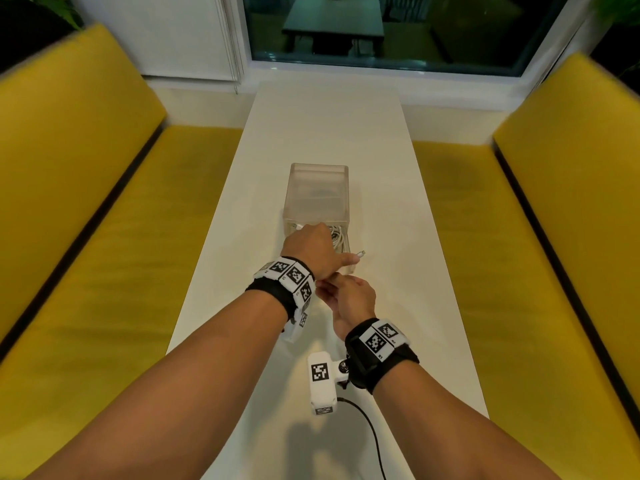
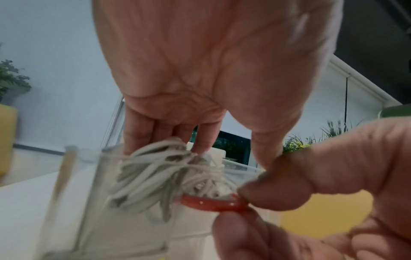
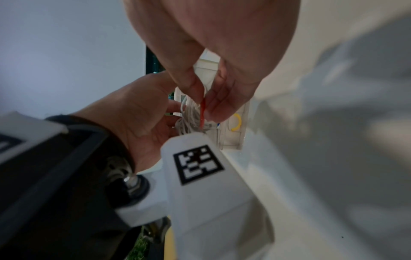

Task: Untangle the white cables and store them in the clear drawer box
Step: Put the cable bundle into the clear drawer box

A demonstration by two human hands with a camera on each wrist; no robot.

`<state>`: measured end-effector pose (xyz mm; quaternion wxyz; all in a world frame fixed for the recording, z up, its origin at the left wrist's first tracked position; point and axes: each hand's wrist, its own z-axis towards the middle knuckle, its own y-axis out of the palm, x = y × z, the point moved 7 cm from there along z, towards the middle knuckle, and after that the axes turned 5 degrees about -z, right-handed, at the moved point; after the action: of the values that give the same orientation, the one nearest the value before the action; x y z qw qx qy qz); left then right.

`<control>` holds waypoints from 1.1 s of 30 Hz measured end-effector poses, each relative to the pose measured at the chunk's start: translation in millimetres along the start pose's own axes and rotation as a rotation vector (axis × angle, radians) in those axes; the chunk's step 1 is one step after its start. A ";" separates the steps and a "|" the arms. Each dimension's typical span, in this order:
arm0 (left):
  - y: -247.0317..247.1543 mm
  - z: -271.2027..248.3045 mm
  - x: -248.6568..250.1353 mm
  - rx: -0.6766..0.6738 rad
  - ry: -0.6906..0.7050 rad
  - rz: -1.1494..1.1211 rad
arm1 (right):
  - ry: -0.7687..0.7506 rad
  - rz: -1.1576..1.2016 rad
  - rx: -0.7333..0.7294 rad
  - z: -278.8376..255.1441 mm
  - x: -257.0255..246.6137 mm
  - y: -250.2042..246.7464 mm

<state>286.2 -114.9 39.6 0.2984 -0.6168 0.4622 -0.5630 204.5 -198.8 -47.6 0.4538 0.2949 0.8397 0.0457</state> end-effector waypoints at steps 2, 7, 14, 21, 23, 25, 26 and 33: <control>4.0 -3.1 -0.1 0.016 0.019 0.001 | 0.001 -0.016 0.003 0.7 -1.3 -2.3; 3.0 -2.5 -16.7 0.068 0.047 -0.032 | 0.019 -0.011 -0.031 -5.3 4.3 5.0; -8.0 6.2 -22.8 0.148 -0.079 -0.087 | 0.053 0.027 0.017 -9.4 11.3 14.5; -8.6 5.2 -26.0 0.208 -0.028 -0.086 | 0.054 0.012 0.025 -6.5 15.9 10.9; -7.9 1.9 -29.4 0.250 -0.015 -0.122 | 0.048 0.022 0.022 -5.7 15.3 11.3; -8.5 -2.4 -30.2 0.272 0.011 -0.083 | 0.045 0.024 0.019 -4.1 14.3 12.4; -9.5 -4.7 -28.8 0.293 0.036 -0.031 | 0.045 0.027 0.017 -4.1 13.0 12.9; -5.4 -11.3 -27.5 0.314 -0.001 -0.080 | 0.035 0.027 -0.003 -6.2 5.9 14.0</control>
<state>278.2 -86.1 35.0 0.3686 -0.5807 0.3434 -0.6396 203.5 -182.9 -43.5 0.4389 0.3046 0.8433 0.0582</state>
